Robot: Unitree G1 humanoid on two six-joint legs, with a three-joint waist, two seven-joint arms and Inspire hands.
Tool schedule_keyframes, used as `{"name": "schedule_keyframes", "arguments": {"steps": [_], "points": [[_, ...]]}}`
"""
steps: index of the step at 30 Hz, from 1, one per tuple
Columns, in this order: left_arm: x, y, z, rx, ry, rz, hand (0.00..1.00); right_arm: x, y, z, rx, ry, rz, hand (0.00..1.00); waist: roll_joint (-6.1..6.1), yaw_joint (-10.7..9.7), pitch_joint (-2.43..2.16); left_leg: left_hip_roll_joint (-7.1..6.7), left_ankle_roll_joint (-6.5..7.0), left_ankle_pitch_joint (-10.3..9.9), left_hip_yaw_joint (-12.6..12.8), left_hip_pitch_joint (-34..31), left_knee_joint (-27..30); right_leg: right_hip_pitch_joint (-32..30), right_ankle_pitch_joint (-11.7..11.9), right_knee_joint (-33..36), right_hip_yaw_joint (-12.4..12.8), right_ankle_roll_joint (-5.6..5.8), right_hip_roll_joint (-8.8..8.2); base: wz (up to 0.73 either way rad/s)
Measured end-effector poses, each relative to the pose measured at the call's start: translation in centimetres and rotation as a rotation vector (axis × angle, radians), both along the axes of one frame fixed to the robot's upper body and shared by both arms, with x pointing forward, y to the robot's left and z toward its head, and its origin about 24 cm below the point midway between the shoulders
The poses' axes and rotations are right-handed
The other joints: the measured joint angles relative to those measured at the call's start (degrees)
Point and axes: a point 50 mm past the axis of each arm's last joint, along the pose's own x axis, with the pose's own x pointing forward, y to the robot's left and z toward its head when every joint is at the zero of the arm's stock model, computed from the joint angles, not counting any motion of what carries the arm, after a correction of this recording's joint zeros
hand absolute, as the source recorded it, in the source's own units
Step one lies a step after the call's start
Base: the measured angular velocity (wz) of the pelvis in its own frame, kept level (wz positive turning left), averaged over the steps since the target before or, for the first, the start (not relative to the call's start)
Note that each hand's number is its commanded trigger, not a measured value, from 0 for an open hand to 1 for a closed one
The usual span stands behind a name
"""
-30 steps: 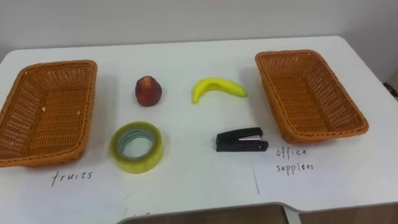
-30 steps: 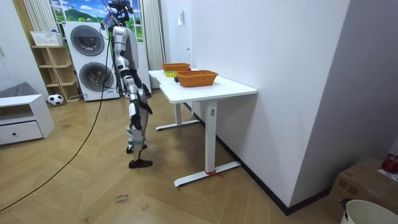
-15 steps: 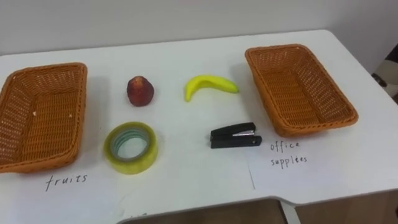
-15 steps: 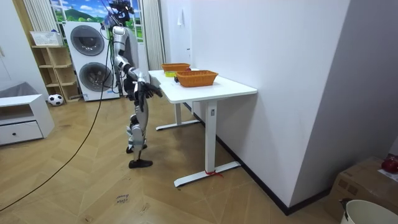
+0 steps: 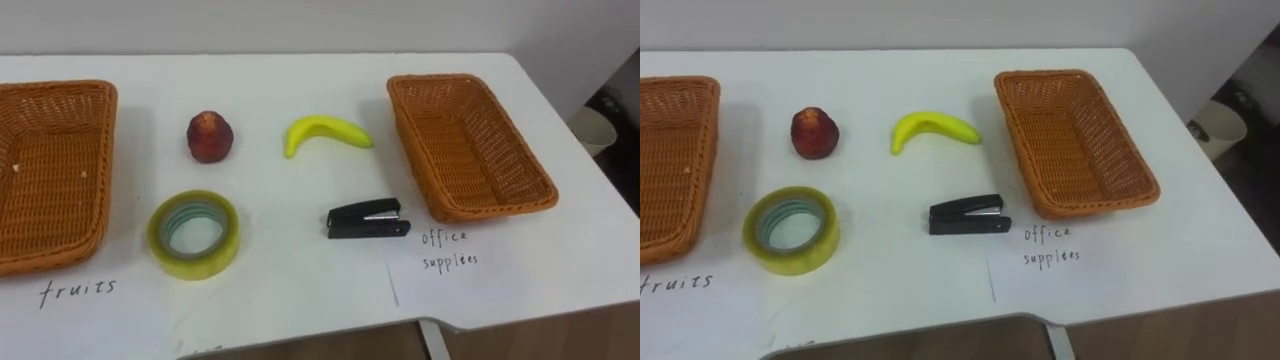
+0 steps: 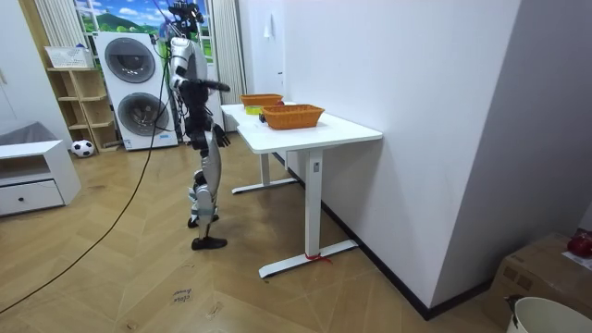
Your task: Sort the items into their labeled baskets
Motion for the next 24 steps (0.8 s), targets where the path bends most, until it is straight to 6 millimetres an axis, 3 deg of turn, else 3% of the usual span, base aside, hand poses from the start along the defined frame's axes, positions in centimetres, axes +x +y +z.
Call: {"name": "schedule_keyframes", "arguments": {"steps": [7, 10, 17, 21, 24], "points": [[-0.9, -0.4, -0.6, -0.017, 0.057, -0.010, 0.00, 2.5, 3.4, 5.1, -0.287, -0.061, 0.137, 0.00, 0.60, 0.3, -0.17, 0.06, 0.02, 0.0, -0.1, -0.1, 0.5, -0.4, 0.0, 0.6, -0.4, -0.02, -0.06, -0.01], [-0.9, -0.4, -0.6, -0.017, 0.057, -0.010, 0.00, 3.8, 4.6, 6.7, -0.345, -0.110, 0.223, 0.00, -0.02, 0.7, 0.17, 0.13, 0.01, 0.0, -0.1, 0.0, 0.8, -0.1, 0.0, 0.6, -0.6, -0.02, -0.06, 0.00], [-0.4, -0.9, -0.8, -0.034, 0.059, -0.038, 0.00, 6.5, 7.1, 8.0, -0.413, -0.114, 0.478, 0.00, -0.61, 2.0, 0.13, 0.28, 0.01, 0.0, -0.2, 0.0, 0.8, 0.1, 0.2, 0.4, -1.6, -0.26, -0.08, 0.00], [0.0, -0.9, -0.7, -0.026, 0.060, -0.065, 0.00, 7.4, 8.4, 8.4, -0.473, -0.082, 0.593, 0.00, -0.11, 3.0, 0.24, 0.37, 0.01, 0.0, -0.2, -0.1, 0.8, 0.1, 0.2, 0.4, -2.2, -0.31, -0.06, 0.00], [0.3, -0.9, -0.7, -0.019, 0.056, -0.081, 0.00, 8.3, 9.3, 8.7, -0.500, -0.058, 0.698, 0.00, 0.54, 3.1, 0.56, 0.37, 0.01, 0.0, -0.4, -0.1, 0.7, 0.2, 0.2, 0.3, -2.8, -0.31, -0.14, 0.02]]}}
